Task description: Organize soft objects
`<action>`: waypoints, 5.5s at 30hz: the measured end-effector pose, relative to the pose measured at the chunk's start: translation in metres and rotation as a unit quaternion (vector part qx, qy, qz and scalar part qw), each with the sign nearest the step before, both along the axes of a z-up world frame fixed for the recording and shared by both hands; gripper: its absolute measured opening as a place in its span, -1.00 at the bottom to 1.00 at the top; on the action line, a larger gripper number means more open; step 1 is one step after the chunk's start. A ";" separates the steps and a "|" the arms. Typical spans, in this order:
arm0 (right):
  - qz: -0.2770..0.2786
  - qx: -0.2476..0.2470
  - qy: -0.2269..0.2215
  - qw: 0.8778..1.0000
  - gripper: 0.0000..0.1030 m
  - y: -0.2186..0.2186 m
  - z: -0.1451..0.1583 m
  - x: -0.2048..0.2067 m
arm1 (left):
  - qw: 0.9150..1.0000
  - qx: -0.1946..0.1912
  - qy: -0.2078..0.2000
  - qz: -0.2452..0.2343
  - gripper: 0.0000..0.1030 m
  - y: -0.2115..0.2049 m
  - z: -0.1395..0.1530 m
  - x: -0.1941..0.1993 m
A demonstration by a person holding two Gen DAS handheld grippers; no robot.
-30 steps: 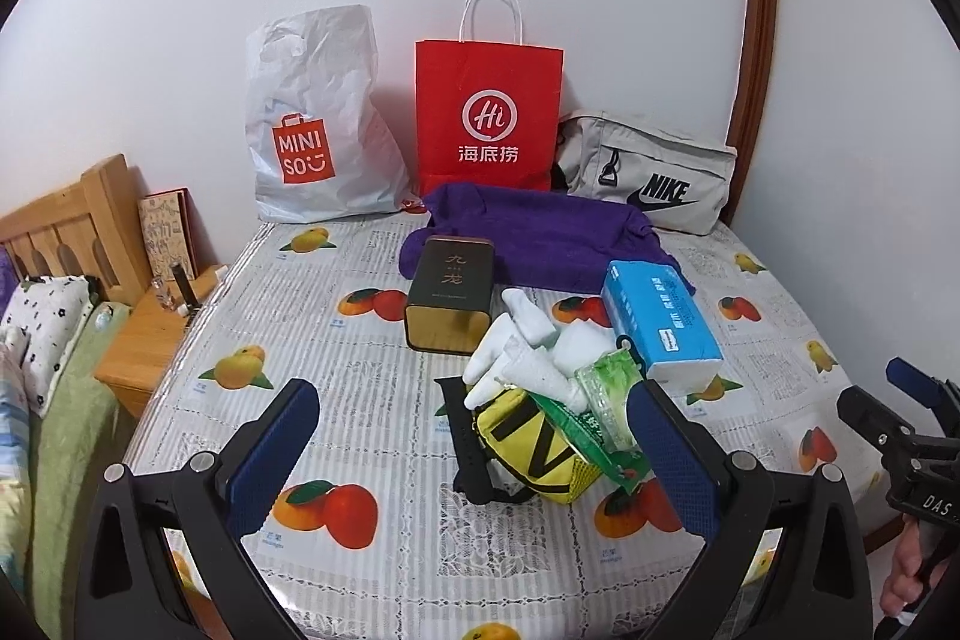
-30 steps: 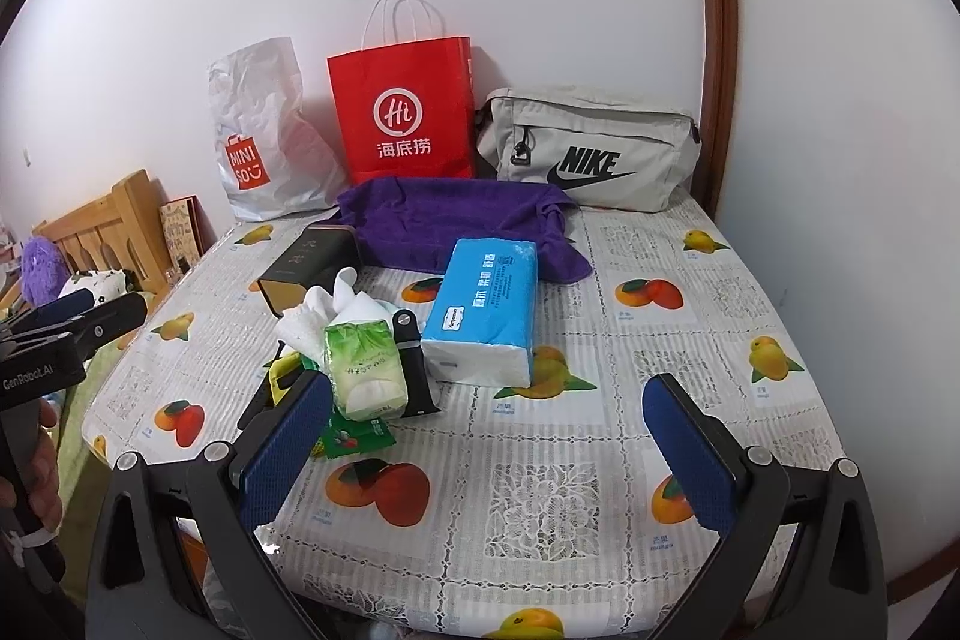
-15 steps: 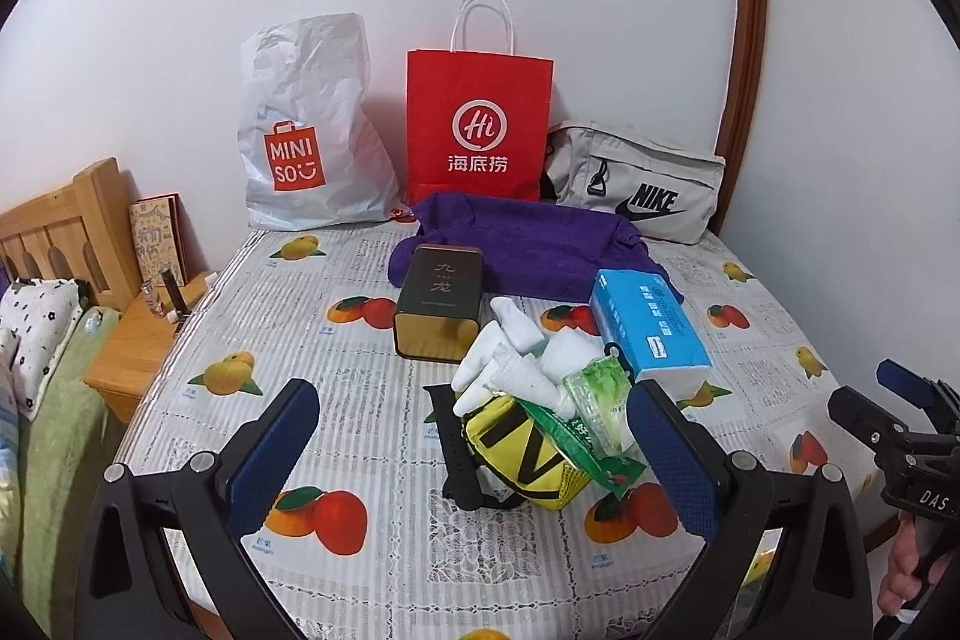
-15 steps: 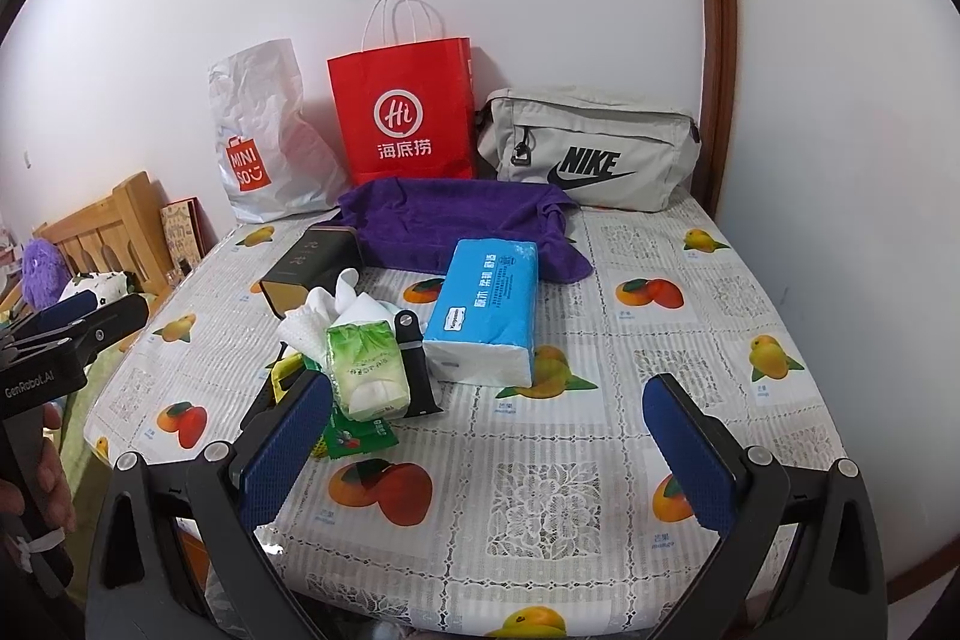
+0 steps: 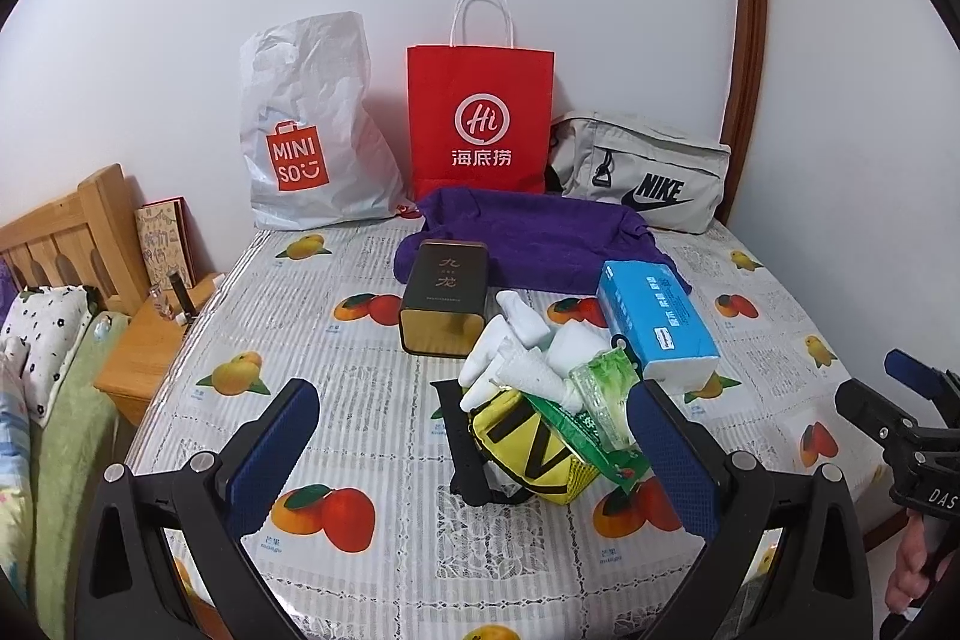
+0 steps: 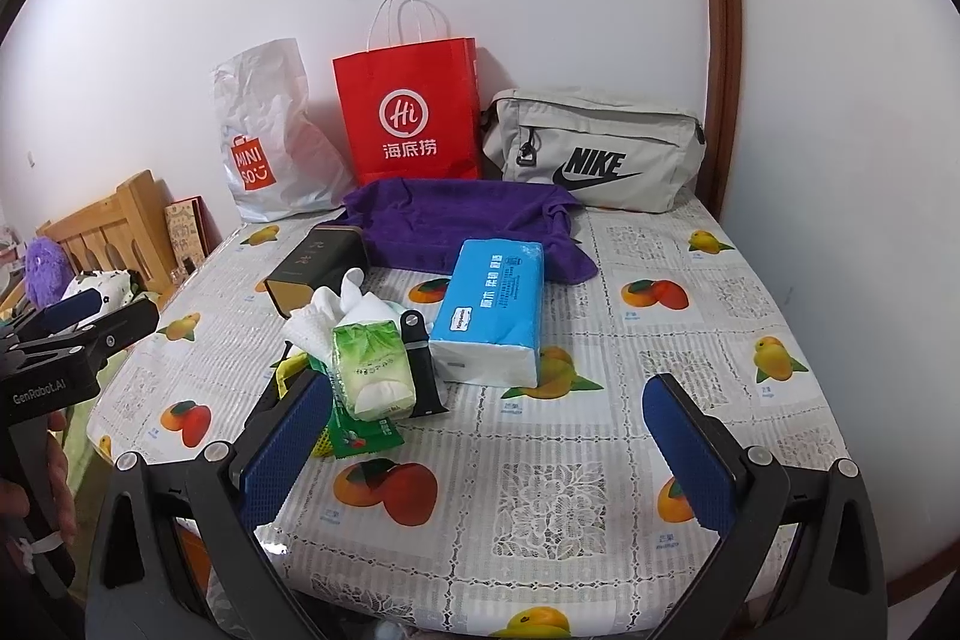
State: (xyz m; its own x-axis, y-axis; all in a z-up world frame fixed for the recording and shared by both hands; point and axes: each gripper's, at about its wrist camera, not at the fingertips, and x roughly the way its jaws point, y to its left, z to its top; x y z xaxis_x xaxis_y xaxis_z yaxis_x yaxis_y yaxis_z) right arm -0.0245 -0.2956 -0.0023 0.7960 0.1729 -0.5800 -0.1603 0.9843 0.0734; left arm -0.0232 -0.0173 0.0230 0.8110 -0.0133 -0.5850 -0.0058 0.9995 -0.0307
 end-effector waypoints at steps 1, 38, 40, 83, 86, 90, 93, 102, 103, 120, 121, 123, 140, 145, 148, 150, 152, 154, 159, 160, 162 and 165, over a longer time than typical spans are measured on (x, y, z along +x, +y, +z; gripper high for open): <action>0.000 0.001 0.001 1.000 0.99 0.000 0.000 0.000 | 1.000 0.000 0.001 -0.001 1.00 0.000 0.000 0.001; 0.012 0.012 0.025 1.000 0.99 0.004 -0.018 0.019 | 0.999 -0.005 0.038 0.003 1.00 0.009 -0.018 0.019; 0.019 0.015 0.026 0.999 0.99 0.006 -0.023 0.022 | 0.999 -0.009 0.048 0.000 1.00 0.012 -0.027 0.025; 0.185 0.040 0.136 0.973 0.03 0.085 -0.115 0.134 | 0.988 -0.063 0.141 -0.007 1.00 0.047 -0.116 0.109; 0.188 0.043 0.130 0.973 0.03 0.082 -0.109 0.128 | 0.989 -0.060 0.136 -0.014 1.00 0.042 -0.111 0.109; 0.184 0.047 0.120 0.974 0.03 0.073 -0.100 0.121 | 0.990 -0.061 0.120 -0.040 1.00 0.031 -0.100 0.109; 0.179 0.058 0.116 0.975 0.03 0.065 -0.094 0.118 | 0.990 -0.044 0.119 -0.060 1.00 0.015 -0.098 0.115; 0.143 0.041 0.110 0.983 0.02 0.035 -0.090 0.107 | 0.984 0.021 0.126 -0.127 1.00 -0.041 -0.110 0.132; 0.140 0.038 0.111 0.983 0.02 0.033 -0.092 0.106 | 0.983 0.034 0.124 -0.131 1.00 -0.046 -0.112 0.133; 0.089 0.023 0.159 0.983 0.02 -0.008 -0.128 0.105 | 0.984 0.057 0.118 -0.124 -0.52 -0.049 -0.104 0.143; 0.087 0.025 0.158 0.983 0.02 -0.009 -0.126 0.106 | 0.984 0.055 0.116 -0.122 -0.52 -0.046 -0.100 0.142; 0.086 0.030 0.155 0.984 0.02 -0.011 -0.122 0.108 | 0.986 0.052 0.111 -0.116 -0.52 -0.041 -0.091 0.140; 0.092 0.014 0.107 0.990 0.02 -0.003 -0.068 0.141 | 0.993 0.032 0.116 -0.019 -0.53 0.039 -0.060 0.146; 0.089 0.010 0.101 0.991 0.02 0.001 -0.056 0.161 | 0.994 0.015 0.108 -0.012 -0.53 0.053 -0.050 0.162; 0.088 0.005 0.094 0.992 0.02 0.005 -0.049 0.175 | 0.994 0.013 0.106 -0.012 -0.53 0.056 -0.045 0.180; 0.085 0.002 0.090 0.992 0.02 0.008 -0.044 0.186 | 0.994 0.010 0.103 -0.016 -0.53 0.056 -0.042 0.190; 0.084 0.003 0.087 0.993 0.02 0.010 -0.040 0.196 | 0.995 0.001 0.102 -0.021 -0.53 0.057 -0.039 0.202; 0.081 0.002 0.083 0.993 0.02 0.011 -0.036 0.205 | 0.995 -0.004 0.101 -0.023 -0.53 0.057 -0.037 0.213; 0.071 0.000 0.078 0.994 0.02 0.012 -0.030 0.233 | 0.995 -0.003 0.101 -0.027 -0.53 0.055 -0.032 0.241; 0.069 0.000 0.077 0.995 0.02 0.012 -0.030 0.236 | 0.994 -0.003 0.101 -0.027 -0.53 0.055 -0.031 0.246; 0.065 -0.003 0.078 0.995 0.02 0.011 -0.029 0.245 | 0.994 0.002 0.102 -0.029 -0.53 0.052 -0.030 0.256; 0.059 -0.002 0.079 0.995 0.02 0.009 -0.029 0.261 | 0.994 0.007 0.102 -0.030 -0.53 0.048 -0.029 0.269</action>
